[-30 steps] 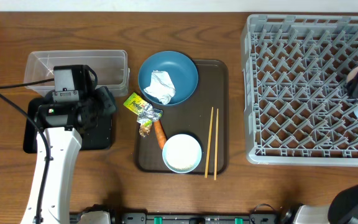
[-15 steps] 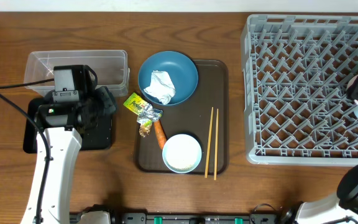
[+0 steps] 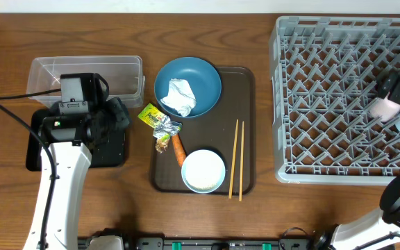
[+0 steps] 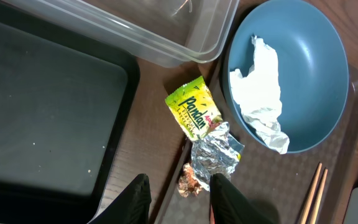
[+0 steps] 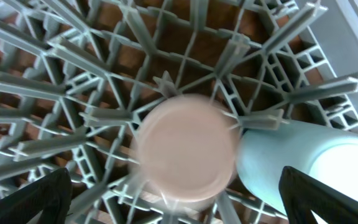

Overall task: Sort waste into correct bins and load items into the dishwasher rack
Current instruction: 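Place the pink cup in the dish rack with the right gripper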

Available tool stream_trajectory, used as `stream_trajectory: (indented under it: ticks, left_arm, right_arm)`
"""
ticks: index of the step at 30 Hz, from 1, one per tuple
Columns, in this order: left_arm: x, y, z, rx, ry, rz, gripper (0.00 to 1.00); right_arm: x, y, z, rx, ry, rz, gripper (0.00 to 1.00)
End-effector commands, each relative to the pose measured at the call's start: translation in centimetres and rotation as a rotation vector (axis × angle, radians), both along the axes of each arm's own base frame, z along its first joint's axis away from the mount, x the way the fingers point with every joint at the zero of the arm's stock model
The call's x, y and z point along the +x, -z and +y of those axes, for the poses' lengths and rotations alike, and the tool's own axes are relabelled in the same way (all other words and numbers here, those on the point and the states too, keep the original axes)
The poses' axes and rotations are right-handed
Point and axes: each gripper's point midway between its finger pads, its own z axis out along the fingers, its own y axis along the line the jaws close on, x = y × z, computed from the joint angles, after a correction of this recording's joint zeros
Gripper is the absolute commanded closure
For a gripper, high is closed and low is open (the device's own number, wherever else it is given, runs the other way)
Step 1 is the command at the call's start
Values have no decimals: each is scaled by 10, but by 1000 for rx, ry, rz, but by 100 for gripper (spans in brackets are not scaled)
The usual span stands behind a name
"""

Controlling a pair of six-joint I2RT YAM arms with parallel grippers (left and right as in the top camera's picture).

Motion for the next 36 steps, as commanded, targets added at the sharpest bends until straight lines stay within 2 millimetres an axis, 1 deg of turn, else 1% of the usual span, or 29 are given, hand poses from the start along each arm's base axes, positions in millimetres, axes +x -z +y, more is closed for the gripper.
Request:
stream_trajectory:
  ticks: [1,5,9,11,12,13,16,18,21,24,31,33,34,36]
  left_arm:
    - [1,-4,4,21,0,-12,67]
    - [1,-4,4,21,0,-12,67]
    - [1,-4,4,21,0,-12,67]
    - [1,-4,4,21,0,-10,66]
    - [1,-4,4,21,0,-9,63]
    - [0,-4,4,21,0,-6,62]
    - [-1,-3,4,21,0,-1,61]
    - [-2,-3,4,21,0,2,60]
    - [-2,-3,4,21,0,2,57]
    - [-2,-3,4,22,0,2,57]
    - [-1,-3,4,37,26,-3,55]
    - [2,-5,3,42,35,-20,54]
    - [5,-6,2,47,45,-36,51]
    - [14,-12,-2,56,69,-78,50]
  right_arm:
    - [9,-35,0,6,9,-98,1]
    - [8,-52,11,24,-18,-140,1]
    - [8,-68,31,93,-75,-189,1]
    - [7,-77,46,153,-120,-221,1]
    - [7,-84,58,202,-154,-244,1]
    - [7,-89,67,238,-181,-263,1]
    - [8,-105,95,360,-264,-327,1]
    - [8,-110,112,416,-309,-343,1]
    - [5,-107,133,459,-343,-309,1]
    - [3,-101,161,472,-395,-252,1]
    - [1,-84,230,409,-538,-123,1]
    - [-1,-81,247,379,-582,-96,1]
    - [-2,-78,257,358,-602,-76,1]
    - [-5,-73,269,318,-628,-46,1]
